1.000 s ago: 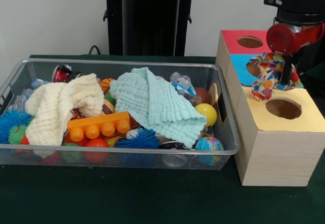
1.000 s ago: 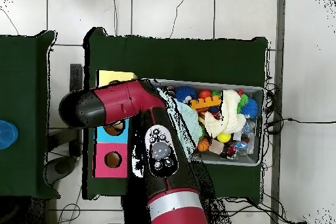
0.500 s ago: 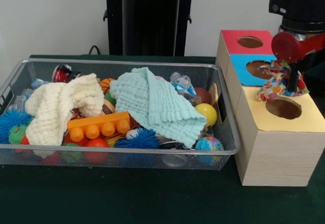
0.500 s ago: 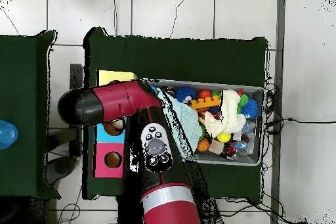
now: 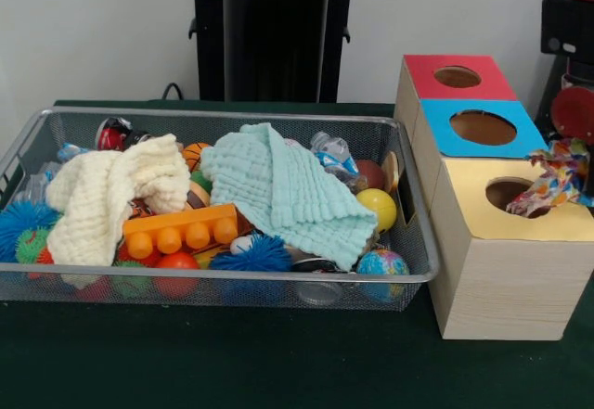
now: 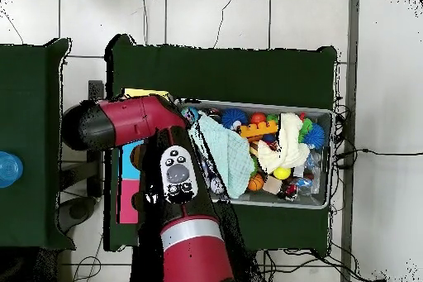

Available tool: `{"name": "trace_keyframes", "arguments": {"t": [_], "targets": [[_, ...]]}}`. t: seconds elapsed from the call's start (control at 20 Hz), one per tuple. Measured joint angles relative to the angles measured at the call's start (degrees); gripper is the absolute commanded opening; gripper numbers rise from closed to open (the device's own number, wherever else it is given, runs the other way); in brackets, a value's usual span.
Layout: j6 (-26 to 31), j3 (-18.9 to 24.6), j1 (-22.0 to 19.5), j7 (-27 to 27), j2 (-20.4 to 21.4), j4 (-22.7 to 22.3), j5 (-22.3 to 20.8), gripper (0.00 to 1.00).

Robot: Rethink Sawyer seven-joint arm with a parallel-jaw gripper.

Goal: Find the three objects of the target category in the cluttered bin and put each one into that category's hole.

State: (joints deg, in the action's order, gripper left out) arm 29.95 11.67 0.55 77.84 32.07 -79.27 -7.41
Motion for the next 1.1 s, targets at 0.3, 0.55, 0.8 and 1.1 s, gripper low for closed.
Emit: {"name": "trace_keyframes", "arguments": {"t": [0.3, 0.55, 0.8, 1.1], "targets": [[-1.86, -0.16, -0.02, 0.0, -1.42, 0.72, 0.64, 0.0], [-2.73, -0.21, -0.28, 0.0, -1.86, 0.71, 1.59, 0.0], [-2.74, -0.21, -0.92, 0.0, -1.86, 0.72, 2.31, 0.0], [-2.74, -0.41, -1.89, 0.0, -1.66, 0.71, 2.33, 0.0]]}}
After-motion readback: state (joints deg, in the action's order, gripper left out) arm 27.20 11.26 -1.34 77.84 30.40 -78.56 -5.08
